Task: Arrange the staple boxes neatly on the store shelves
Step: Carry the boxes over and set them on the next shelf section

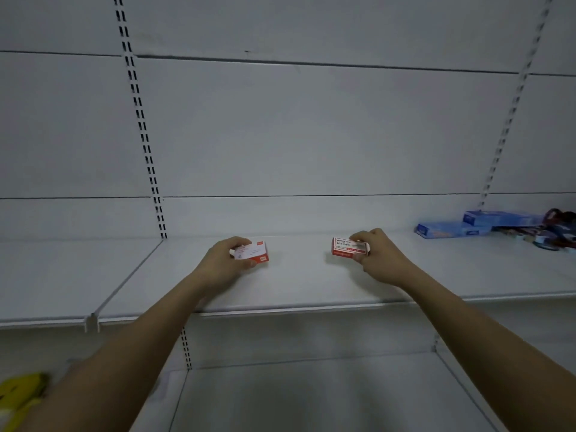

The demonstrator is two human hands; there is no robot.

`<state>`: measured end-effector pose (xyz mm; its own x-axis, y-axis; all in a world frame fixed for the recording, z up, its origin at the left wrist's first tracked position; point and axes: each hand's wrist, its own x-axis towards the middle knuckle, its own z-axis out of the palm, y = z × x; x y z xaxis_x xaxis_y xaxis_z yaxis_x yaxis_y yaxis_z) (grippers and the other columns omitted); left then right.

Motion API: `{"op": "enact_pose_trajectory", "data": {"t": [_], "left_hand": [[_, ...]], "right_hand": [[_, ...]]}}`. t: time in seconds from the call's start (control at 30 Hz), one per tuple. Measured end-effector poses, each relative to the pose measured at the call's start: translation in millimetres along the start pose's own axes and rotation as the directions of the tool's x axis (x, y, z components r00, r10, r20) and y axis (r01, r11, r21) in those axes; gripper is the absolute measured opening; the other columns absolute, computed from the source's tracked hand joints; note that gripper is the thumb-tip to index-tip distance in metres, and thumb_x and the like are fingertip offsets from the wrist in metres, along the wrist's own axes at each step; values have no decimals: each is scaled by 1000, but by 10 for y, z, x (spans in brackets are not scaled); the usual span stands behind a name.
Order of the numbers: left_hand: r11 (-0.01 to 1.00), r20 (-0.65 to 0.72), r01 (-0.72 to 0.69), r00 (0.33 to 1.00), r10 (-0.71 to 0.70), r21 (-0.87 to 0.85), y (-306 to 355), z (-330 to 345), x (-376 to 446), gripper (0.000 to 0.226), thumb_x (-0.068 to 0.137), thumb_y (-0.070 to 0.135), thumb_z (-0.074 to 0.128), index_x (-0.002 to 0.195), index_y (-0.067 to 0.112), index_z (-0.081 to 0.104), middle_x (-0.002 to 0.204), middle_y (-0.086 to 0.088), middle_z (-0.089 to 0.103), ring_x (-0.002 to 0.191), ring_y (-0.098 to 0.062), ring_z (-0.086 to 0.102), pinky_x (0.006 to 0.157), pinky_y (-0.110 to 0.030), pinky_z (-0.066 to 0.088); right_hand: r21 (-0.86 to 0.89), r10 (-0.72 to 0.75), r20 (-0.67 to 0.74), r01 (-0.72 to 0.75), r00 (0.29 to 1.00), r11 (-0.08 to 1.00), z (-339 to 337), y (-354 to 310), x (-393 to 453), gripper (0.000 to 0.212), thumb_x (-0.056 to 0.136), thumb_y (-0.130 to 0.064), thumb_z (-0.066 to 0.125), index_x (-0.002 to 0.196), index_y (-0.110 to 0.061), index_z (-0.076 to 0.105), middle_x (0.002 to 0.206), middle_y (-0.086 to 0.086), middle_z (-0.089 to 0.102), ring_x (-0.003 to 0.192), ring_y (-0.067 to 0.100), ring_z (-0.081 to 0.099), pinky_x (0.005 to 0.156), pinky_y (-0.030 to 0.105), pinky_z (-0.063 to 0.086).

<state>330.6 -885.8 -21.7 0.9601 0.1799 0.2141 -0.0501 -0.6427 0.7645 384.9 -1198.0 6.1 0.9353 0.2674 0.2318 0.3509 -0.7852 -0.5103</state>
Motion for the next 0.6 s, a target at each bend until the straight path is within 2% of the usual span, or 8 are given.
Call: {"op": "enact_pose_trajectory", "data": {"t": [0.07, 0.13, 0.23, 0.3, 0.43, 0.6], "left_hand": [[999, -28, 28, 999, -28, 23, -27, 100, 62, 43, 83, 22, 72, 123, 24, 57, 123, 0, 52, 100, -15, 54, 75, -20, 39], [995, -45, 56, 998, -52, 84, -15, 158, 166, 47, 83, 24, 73, 127, 22, 56, 121, -1, 45, 104, -18, 51, 83, -22, 37], [978, -46, 64, 997, -56, 199, -17, 214, 391, 54, 81, 25, 75, 130, 18, 55, 122, -5, 44, 111, -23, 50, 92, -23, 37], [967, -40, 55, 998, -47, 248, -51, 240, 554, 54, 80, 25, 76, 130, 16, 56, 123, -7, 46, 113, -24, 50, 95, -23, 36], [948, -49, 60, 998, -47, 314, -173, 197, 817, 51, 82, 24, 74, 130, 16, 57, 124, -7, 49, 112, -23, 52, 93, -20, 34], [945, -93, 63, 995, -35, 320, -338, 113, 992, 43, 83, 23, 73, 124, 16, 60, 124, -8, 55, 108, -21, 53, 88, -20, 35]], "right_hand": [[15, -24, 39, 23, 999, 1000, 30, 101, 166, 39, 94, -13, 57, 133, -14, 50, 130, 10, 42, 99, 20, 50, 89, 29, 45], [33, -64, 62, 62, 996, 998, 112, 158, 341, 38, 94, -11, 57, 132, -14, 51, 128, 11, 42, 94, 20, 50, 86, 28, 44], [32, -107, 89, 104, 990, 994, 257, 226, 627, 39, 93, -10, 56, 132, -13, 52, 127, 8, 43, 107, 23, 52, 85, 21, 34], [34, -108, 92, 105, 990, 994, 336, 278, 824, 39, 92, -9, 57, 131, -13, 53, 126, 9, 45, 111, 24, 51, 85, 21, 33], [35, -109, 97, 106, 989, 994, 467, 372, 1160, 38, 91, -8, 59, 128, -11, 57, 122, 12, 50, 112, 26, 51, 84, 18, 31], [66, -184, 111, 178, 977, 982, 643, 277, 1477, 34, 89, -9, 61, 123, -14, 58, 117, 10, 53, 104, 22, 53, 83, 18, 33]]}}
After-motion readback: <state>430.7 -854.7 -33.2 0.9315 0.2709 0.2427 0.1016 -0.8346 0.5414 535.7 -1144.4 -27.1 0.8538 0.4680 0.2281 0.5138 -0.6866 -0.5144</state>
